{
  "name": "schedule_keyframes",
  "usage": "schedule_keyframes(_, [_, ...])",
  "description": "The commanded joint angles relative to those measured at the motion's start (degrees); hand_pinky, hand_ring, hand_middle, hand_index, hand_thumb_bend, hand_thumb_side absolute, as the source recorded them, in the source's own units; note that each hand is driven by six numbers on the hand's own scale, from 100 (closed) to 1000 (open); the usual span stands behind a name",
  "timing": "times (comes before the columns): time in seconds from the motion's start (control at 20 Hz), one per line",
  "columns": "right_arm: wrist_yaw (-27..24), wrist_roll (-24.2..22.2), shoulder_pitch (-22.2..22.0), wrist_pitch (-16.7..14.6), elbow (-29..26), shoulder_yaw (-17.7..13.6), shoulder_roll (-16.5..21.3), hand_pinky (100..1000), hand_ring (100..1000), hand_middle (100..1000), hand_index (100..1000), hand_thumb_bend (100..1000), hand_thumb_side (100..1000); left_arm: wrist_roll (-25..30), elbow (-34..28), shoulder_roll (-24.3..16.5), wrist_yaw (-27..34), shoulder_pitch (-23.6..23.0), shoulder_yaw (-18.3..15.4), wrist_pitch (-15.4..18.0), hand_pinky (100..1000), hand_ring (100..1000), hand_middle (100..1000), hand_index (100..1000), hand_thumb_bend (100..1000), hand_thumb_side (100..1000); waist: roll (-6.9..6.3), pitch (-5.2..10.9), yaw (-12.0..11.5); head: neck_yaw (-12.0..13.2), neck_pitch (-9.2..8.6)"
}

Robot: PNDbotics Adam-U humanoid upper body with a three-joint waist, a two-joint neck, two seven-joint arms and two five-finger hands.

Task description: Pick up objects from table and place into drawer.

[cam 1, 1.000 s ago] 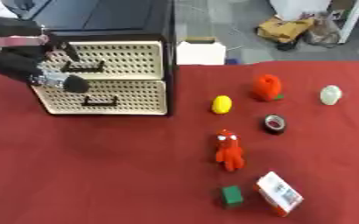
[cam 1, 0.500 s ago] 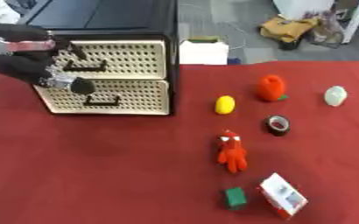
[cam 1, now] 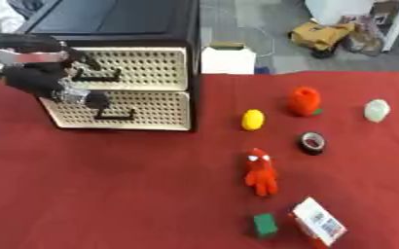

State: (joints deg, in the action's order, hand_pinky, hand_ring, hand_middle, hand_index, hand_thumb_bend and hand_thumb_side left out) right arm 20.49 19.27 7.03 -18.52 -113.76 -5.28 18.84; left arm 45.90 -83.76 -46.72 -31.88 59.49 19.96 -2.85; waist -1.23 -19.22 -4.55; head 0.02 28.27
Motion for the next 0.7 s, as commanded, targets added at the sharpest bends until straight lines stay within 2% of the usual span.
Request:
schedule_keyframes(0.05, [0.5, -0.1, 0.4, 0.0, -0.8, -0.2, 0.6, 573, 615, 511, 725, 272, 825, -0.6, 0.3, -0.8, -0.5, 1.4, -0.7, -0.2, 100, 100, 100, 934, 832, 1000, 0.07, 0.86, 0.1, 0.4, -1.03])
schedule_keyframes(0.7, [0.6, -0.3, 0.6, 0.0, -0.8, -0.1, 0.4, 573, 615, 511, 725, 275, 825, -1.7, 3.8, 0.4, -2.2, 2.2, -1.2, -0.9, 100, 100, 100, 935, 819, 1000, 0.10, 0.48, 0.4, 0.5, -1.50])
